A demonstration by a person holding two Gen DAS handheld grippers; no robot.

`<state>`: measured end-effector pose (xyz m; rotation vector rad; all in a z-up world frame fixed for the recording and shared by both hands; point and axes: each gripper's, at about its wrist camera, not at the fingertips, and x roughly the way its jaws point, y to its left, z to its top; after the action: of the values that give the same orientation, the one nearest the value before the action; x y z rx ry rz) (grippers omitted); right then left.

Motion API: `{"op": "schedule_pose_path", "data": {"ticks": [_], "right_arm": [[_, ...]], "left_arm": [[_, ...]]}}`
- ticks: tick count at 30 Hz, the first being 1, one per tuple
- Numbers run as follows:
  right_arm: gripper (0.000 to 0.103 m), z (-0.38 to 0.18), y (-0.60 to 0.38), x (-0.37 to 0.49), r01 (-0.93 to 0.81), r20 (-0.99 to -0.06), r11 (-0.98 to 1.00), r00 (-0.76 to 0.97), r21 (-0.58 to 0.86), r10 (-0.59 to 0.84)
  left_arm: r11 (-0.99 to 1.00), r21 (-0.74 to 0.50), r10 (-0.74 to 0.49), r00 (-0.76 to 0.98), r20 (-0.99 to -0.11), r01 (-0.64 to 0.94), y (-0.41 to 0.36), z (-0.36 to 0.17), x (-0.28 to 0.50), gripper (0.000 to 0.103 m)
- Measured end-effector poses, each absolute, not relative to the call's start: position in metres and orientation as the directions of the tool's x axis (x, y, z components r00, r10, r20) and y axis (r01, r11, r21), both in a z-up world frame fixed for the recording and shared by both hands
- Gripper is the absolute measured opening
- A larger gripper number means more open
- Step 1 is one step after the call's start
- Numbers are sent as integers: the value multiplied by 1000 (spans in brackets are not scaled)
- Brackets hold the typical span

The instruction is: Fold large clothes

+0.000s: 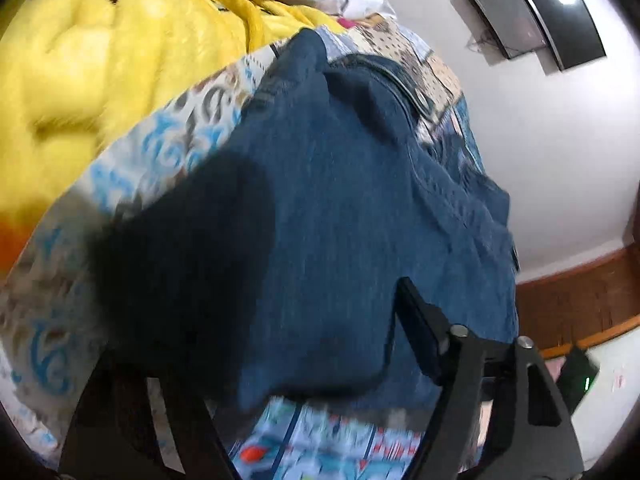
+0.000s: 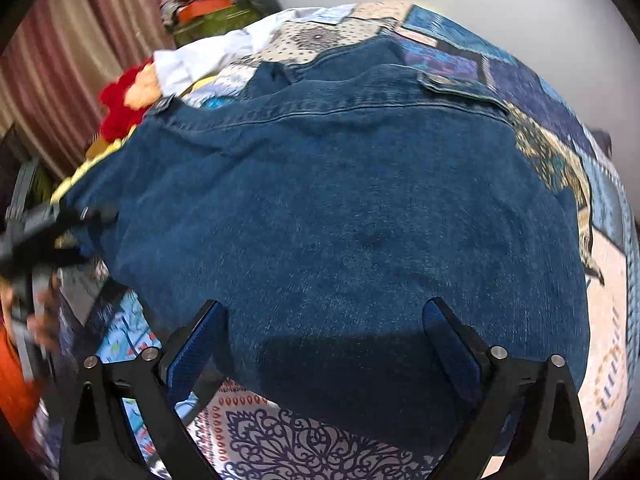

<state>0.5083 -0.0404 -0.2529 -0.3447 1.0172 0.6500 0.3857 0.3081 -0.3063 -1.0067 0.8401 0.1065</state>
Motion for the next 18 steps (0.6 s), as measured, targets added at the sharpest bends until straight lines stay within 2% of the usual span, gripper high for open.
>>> {"op": "schedule_pose_path", "data": {"ticks": [3,7,10,14,18], "right_arm": [[102,-253,-41,507,-652,-862,758,373,20,343],[102,-247,-43,507,-631,-865,775,368,38,342],[102,-235,-36,501,-635,-859,768,347,80,377],[102,-218,-13,488,-677,-827,731,363,83,430],[102,-220,26,481,-724,-821,688,366,44,438]], "left_arm": [[574,-655,-238,666,-707,-491,308,-306,404,50],[736,-483,-79,647,-758,-475,284,-272,407,35],[832,-365,23,683,-730,-418,263,-230,396,32],[867,-347,45,749,-662,-358,258,-185,376,31],[907,-271,95,781,-617,-324,255,-153,361,30]]}}
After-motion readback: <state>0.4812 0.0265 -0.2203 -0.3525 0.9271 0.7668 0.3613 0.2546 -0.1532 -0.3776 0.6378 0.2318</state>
